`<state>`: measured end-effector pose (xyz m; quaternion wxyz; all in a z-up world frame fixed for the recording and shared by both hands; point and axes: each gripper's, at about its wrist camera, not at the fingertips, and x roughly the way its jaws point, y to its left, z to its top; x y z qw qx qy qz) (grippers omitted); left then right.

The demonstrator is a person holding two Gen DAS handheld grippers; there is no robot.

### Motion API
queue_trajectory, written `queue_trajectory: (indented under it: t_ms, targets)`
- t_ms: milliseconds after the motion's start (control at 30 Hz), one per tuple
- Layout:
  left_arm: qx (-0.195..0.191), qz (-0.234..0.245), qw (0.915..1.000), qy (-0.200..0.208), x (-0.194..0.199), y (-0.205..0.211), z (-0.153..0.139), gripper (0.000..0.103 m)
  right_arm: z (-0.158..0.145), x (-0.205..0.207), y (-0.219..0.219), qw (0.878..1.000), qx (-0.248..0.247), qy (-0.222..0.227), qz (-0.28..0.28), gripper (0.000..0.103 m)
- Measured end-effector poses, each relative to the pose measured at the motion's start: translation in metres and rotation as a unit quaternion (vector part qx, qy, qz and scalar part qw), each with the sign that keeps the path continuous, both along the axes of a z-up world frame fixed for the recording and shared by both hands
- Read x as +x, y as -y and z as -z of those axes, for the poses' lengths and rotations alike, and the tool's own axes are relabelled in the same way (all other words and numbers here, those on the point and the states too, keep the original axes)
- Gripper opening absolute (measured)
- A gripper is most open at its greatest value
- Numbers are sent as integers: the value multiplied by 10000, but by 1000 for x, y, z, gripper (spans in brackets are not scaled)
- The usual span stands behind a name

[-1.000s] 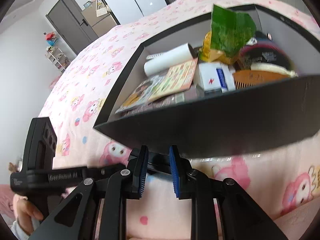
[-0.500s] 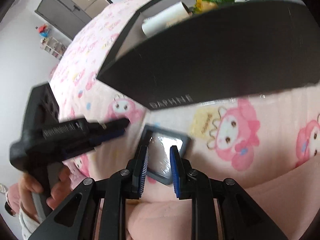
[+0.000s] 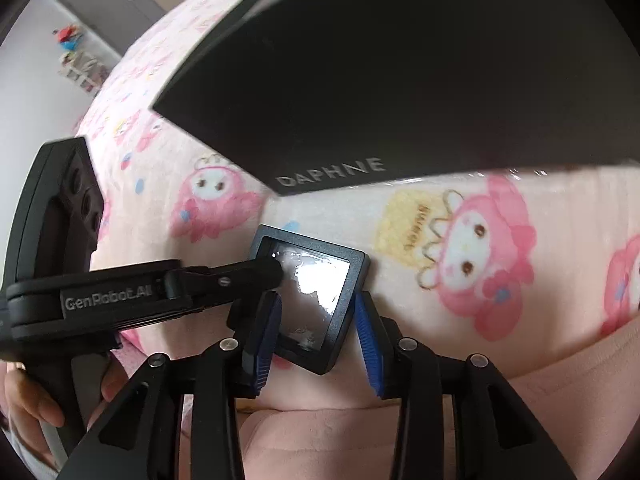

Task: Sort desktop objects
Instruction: 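Carry the black frame with the left tool into the box, then open the left tool to release the frame in the box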

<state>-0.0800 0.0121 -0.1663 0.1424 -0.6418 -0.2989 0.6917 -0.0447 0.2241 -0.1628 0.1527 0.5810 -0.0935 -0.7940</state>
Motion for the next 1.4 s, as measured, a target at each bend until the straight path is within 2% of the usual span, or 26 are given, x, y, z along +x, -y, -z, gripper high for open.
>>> queue_trajectory:
  t_ms: [133,367,467,567,667,833,967,1200,1400]
  targets:
    - [155,-14,9997,-181,8,3,-9,28,-19,6,-6,9990,-131,-426,-68,27]
    - [438,13,9930,-1099,18,9,-72,28,-77,6,-19,9925,-576,-1079,-52,25]
    - [404,168,9888,-1424,15,3,-101,28,-99,7,-25,9882,-790,-1313,-20,25]
    - [367,311,9875,-1503,-6,-25,-109,28,-121,-3,-24,9832,-937,-1569,-41,25]
    - [331,451,9862,-1559,-30,-55,-115,28,-137,-23,-12,9800,-825,-1808,-31,25]
    - [271,672,9841,-1624,-69,-103,-123,28,-163,-47,-44,9773,-666,-2004,187,25]
    - [281,741,9848,-1544,-93,-122,-115,28,-163,-72,-70,9793,-591,-1891,420,25]
    - [211,892,9866,-1349,-115,-144,-91,28,-128,-97,-98,9839,-494,-1539,757,25]
    - [256,998,9866,-1262,-123,-156,-84,28,-125,-99,-99,9822,-225,-1660,851,25]
